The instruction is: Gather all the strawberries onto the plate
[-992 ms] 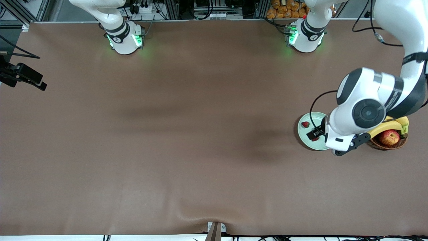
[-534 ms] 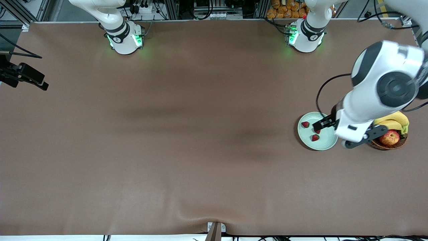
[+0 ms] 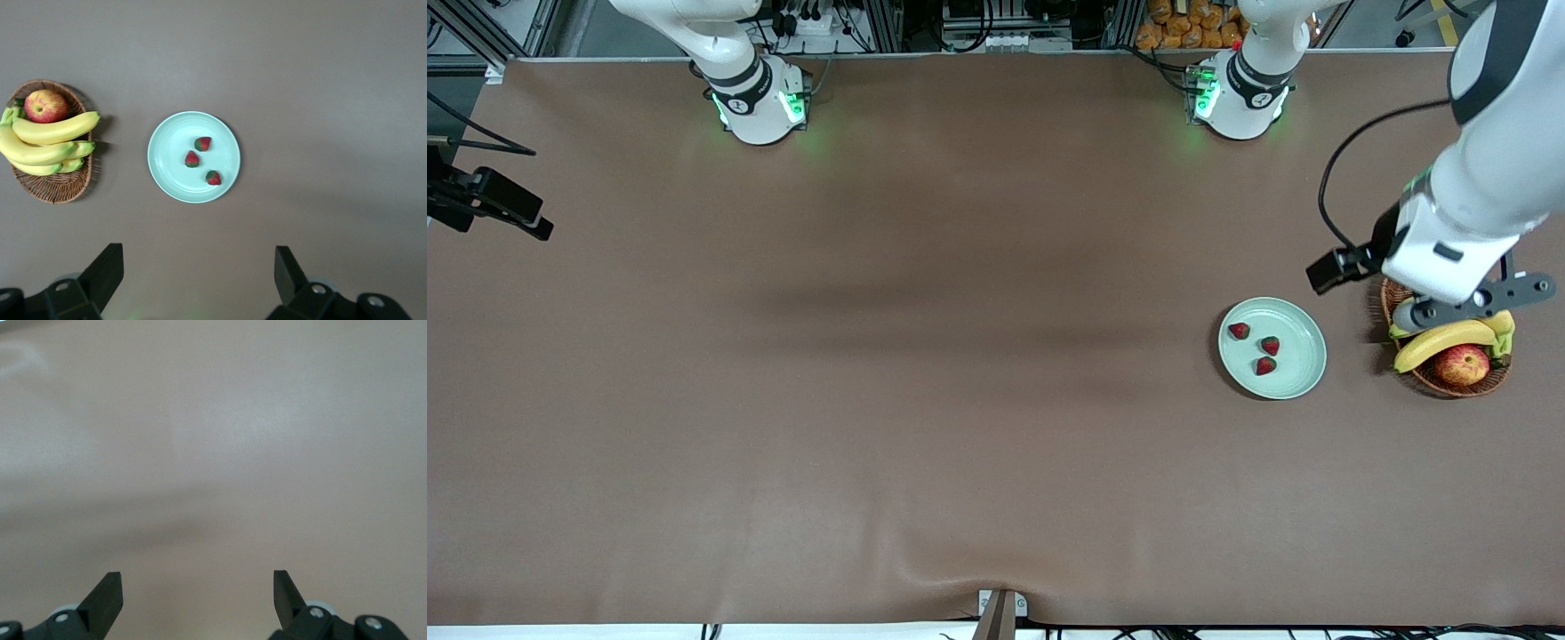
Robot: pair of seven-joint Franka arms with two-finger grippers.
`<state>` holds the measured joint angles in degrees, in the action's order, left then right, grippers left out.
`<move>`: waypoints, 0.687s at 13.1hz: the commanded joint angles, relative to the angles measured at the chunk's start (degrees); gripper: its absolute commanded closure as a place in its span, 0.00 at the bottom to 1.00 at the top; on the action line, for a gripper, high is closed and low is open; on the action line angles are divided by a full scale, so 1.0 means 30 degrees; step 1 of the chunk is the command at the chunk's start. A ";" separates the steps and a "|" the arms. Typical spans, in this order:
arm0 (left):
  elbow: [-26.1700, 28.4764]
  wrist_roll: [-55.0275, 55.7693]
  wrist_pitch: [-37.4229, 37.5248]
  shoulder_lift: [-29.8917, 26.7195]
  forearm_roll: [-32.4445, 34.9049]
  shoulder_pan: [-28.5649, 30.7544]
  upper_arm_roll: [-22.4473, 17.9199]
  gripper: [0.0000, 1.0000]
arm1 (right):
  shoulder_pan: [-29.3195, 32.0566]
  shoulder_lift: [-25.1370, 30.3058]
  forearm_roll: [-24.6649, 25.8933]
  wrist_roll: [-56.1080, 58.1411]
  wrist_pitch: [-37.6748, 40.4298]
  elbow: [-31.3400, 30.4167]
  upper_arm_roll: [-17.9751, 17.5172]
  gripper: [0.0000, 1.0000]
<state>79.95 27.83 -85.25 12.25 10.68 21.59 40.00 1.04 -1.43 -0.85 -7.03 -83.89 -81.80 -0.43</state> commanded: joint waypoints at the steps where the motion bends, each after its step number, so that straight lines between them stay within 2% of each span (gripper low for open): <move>1: 0.0390 -0.2589 0.0118 -0.1674 -0.2759 -0.0716 -0.2887 0.00 | -0.0112 0.0271 -0.0185 -0.0031 0.0104 -0.0156 0.0142 0.00; 3: 0.0449 -0.3472 0.0117 -0.2118 -0.3091 -0.3843 -0.6781 0.00 | -0.0112 0.0271 -0.0214 -0.0060 0.0133 -0.0156 0.0142 0.00; 4: 0.0478 -0.4376 0.0117 -0.2294 -0.3150 -0.4641 -0.7932 0.00 | -0.0112 0.0271 -0.0214 -0.0061 0.0162 -0.0156 0.0142 0.00; 6: 0.0595 -0.6426 0.0262 -0.2646 -0.3238 -0.4941 -0.9168 0.00 | -0.0112 0.0271 -0.0243 -0.0061 0.0133 -0.0156 0.0142 0.00; 7: 0.0828 -0.7016 0.0292 -0.2879 -0.3238 -0.5725 -1.0103 0.00 | -0.0112 0.0271 -0.0243 -0.0061 0.0133 -0.0156 0.0142 0.00; 8: 0.1294 -0.7138 0.0293 -0.3288 -0.3267 -0.6458 -1.1214 0.00 | -0.0112 0.0242 -0.0243 -0.0061 0.0133 -0.0156 0.0142 0.00; 9: 0.1995 -0.7168 0.0235 -0.3756 -0.3616 -0.6639 -1.1689 0.00 | -0.0112 0.0242 -0.0272 -0.0061 0.0133 -0.0156 0.0142 0.00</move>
<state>81.08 7.79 -84.55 5.14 2.04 4.09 8.79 1.04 -1.43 -0.90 -7.03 -83.82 -81.80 -0.40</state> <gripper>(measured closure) 0.000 0.000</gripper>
